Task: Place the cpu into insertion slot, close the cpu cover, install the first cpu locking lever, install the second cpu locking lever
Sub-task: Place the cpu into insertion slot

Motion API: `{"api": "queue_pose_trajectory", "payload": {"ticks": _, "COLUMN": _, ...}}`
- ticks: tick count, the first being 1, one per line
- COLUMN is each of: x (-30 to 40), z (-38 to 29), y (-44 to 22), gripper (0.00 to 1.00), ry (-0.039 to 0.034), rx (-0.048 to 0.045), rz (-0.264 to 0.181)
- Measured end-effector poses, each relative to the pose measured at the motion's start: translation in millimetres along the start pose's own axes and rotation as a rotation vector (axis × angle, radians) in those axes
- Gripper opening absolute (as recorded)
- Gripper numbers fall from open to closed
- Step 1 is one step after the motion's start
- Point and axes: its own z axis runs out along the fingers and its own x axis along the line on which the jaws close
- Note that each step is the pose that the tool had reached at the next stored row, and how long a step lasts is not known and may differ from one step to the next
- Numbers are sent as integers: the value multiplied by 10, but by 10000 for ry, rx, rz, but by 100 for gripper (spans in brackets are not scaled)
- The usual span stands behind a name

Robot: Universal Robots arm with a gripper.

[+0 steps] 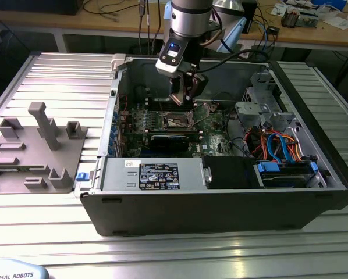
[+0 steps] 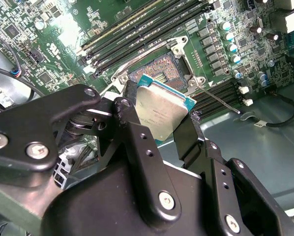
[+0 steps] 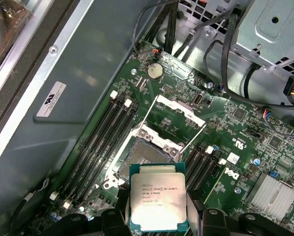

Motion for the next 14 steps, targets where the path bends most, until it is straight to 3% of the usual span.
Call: {"api": "queue_pose_trajectory", "payload": {"ticks": 14, "x": 0, "z": 5, "y": 0, "gripper": 54, "ry": -4, "rx": -3, "rz": 215}}
